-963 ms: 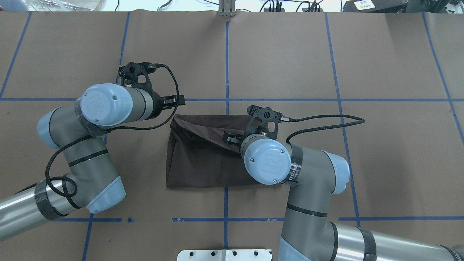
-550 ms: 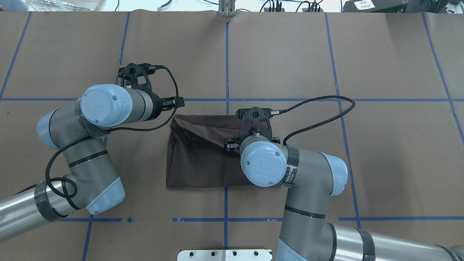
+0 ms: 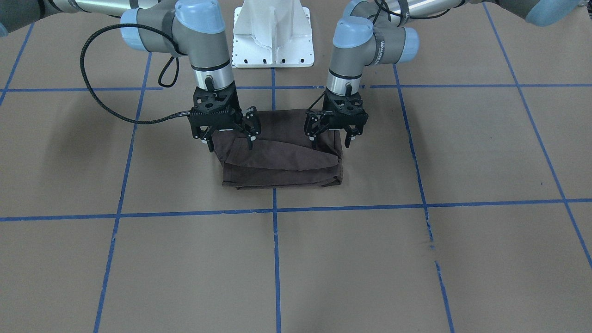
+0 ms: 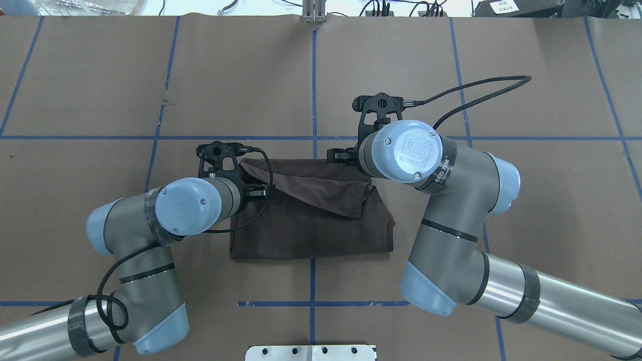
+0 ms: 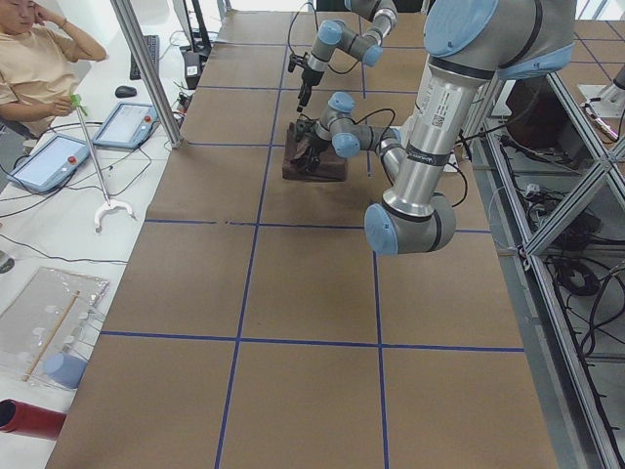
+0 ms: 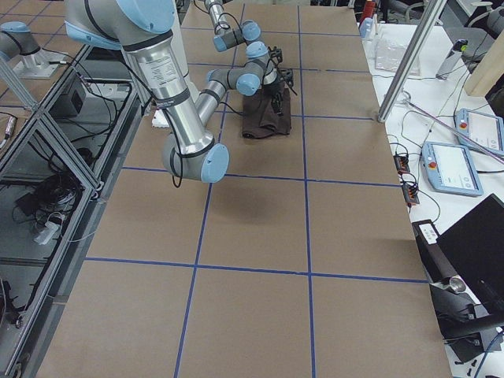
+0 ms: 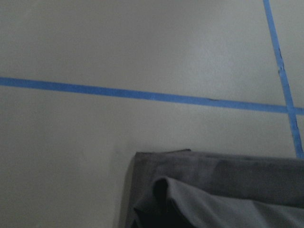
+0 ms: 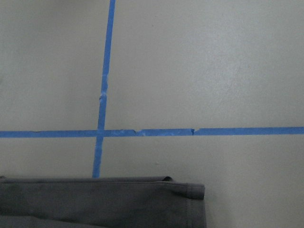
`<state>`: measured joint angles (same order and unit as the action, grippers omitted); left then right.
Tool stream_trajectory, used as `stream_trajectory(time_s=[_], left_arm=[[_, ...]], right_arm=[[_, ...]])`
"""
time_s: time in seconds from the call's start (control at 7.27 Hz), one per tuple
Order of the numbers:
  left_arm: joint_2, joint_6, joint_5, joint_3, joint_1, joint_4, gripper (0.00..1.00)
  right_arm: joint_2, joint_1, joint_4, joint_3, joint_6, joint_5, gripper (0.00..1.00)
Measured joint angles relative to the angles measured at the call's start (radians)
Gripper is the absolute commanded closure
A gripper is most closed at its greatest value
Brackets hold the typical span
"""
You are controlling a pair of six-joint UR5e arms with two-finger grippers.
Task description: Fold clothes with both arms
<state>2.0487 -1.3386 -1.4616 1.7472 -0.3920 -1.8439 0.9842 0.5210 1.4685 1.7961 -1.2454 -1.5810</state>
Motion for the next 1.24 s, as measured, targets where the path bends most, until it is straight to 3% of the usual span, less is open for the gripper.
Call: stream_trajectory(time_s=[0.55,1.24], left_arm=[[0.020,0.007,0.036,-0.017,0.084,0.030,0.00],[0.096,0.007,0.044,-0.096,0.029,0.040,0.00]], right_arm=[[0.015,0.023,-0.006,0.003,-0.006,-0.022,0.00],[0.033,0.024,-0.015,0.008,-0.011,-0.022,0.00]])
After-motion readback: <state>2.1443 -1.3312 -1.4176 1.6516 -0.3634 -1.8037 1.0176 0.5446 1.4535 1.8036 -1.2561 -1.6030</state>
